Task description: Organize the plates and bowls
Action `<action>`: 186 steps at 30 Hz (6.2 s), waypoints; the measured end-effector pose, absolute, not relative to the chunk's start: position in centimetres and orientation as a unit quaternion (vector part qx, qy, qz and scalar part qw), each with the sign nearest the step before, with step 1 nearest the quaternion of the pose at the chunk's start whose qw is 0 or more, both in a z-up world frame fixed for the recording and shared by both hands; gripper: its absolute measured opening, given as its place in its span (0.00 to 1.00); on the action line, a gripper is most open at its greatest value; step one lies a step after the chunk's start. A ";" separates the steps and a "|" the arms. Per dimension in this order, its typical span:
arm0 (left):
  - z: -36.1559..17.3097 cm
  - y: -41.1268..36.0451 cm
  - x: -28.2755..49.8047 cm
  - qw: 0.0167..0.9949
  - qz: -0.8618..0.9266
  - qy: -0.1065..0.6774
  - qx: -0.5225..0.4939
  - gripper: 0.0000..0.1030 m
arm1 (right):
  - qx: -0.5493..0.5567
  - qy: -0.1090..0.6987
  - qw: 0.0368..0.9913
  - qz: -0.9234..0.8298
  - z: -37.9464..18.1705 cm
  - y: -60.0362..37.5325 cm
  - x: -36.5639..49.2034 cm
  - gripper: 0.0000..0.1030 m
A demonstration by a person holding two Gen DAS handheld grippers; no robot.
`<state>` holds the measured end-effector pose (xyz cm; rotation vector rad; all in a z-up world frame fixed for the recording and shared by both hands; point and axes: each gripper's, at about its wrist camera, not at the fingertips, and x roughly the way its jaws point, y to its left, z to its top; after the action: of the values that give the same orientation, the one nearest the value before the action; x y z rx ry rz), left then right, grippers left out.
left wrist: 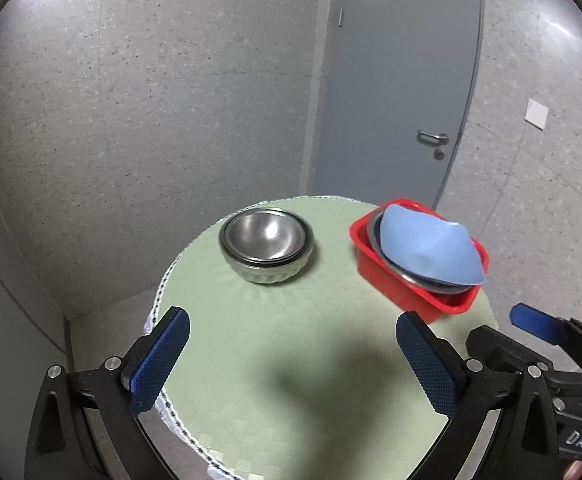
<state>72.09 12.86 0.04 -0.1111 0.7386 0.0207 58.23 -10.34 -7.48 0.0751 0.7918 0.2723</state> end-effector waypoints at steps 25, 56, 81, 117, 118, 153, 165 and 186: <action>-11.2 23.0 99.9 0.858 -0.058 0.507 -0.057 0.70 | 0.083 0.499 0.861 0.053 -20.0 -1.5 81.2 0.79; -4.9 20.3 100.8 0.870 -0.158 0.461 -0.076 0.33 | 0.139 0.470 0.870 0.054 -13.5 -3.9 80.6 0.43; -9.0 0.1 102.8 0.819 -0.198 0.538 -0.018 0.34 | 0.143 0.518 0.843 -0.002 -15.4 -22.6 79.2 0.43; 0.1 11.9 68.8 0.945 -0.111 0.306 -0.005 0.99 | 0.065 0.323 0.943 -0.039 -5.1 -10.1 50.8 0.84; 0.3 12.8 66.5 0.946 -0.110 0.303 -0.002 0.99 | 0.066 0.320 0.944 -0.040 -5.0 -9.4 49.7 0.85; -3.8 9.9 10.5 0.984 -0.062 0.169 0.005 0.99 | -0.022 0.207 0.977 -0.046 -5.5 -6.6 9.4 1.00; -7.3 7.9 6.3 0.983 -0.067 0.169 0.007 0.99 | -0.018 0.195 0.979 -0.053 -9.2 -8.5 5.2 1.00; -8.3 7.6 8.3 0.984 -0.069 0.166 0.020 0.99 | -0.013 0.189 0.980 -0.066 -10.8 -8.9 5.3 1.00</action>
<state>8.28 7.61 -8.32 0.0403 0.3333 -0.1386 5.30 -8.92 -10.80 -0.0261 0.3809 -0.1335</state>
